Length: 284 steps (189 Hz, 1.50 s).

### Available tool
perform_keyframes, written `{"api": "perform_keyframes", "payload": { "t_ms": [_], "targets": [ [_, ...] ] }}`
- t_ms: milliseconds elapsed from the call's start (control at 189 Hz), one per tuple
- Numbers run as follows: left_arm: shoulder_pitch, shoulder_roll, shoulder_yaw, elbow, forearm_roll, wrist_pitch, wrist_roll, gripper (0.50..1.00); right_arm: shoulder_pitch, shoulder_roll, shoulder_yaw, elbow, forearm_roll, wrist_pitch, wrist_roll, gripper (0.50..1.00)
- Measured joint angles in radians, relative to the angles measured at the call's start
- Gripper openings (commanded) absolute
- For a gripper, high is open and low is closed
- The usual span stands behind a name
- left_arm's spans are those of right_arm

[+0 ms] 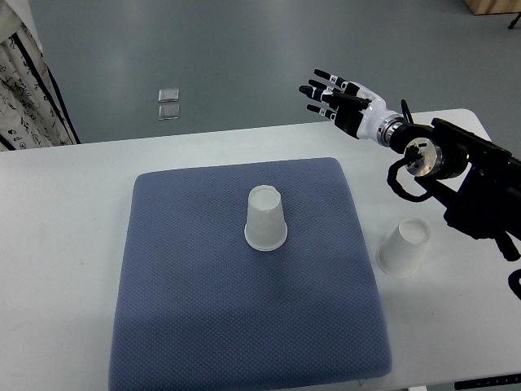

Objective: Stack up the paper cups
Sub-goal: 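Move the right hand down toward the loose white paper cup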

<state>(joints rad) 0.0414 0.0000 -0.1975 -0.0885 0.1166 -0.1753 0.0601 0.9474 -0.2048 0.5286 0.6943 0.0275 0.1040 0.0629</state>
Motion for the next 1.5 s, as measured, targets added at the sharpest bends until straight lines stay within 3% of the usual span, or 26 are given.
{"api": "perform_keyframes", "payload": {
  "t_ms": [846, 1084, 1258, 1501],
  "targets": [
    [-0.008, 0.0, 0.001, -0.001, 0.0, 0.0, -0.001, 1.0, 0.001, -0.051, -0.005, 0.003, -0.013, 0.047, 0.001, 0.938],
    [-0.008, 0.0, 0.001, -0.002, 0.0, 0.0, -0.001, 1.0, 0.006, -0.117, -0.016, 0.002, -0.041, 0.16, 0.001, 0.938],
    [-0.008, 0.0, 0.001, -0.002, 0.0, 0.0, -0.001, 1.0, 0.008, -0.188, -0.018, 0.016, -0.233, 0.233, 0.0, 0.94],
    [-0.008, 0.0, 0.001, -0.002, 0.0, 0.0, 0.0, 1.0, 0.012, -0.351, -0.022, 0.188, -0.513, 0.32, -0.001, 0.938]
  ]
}}
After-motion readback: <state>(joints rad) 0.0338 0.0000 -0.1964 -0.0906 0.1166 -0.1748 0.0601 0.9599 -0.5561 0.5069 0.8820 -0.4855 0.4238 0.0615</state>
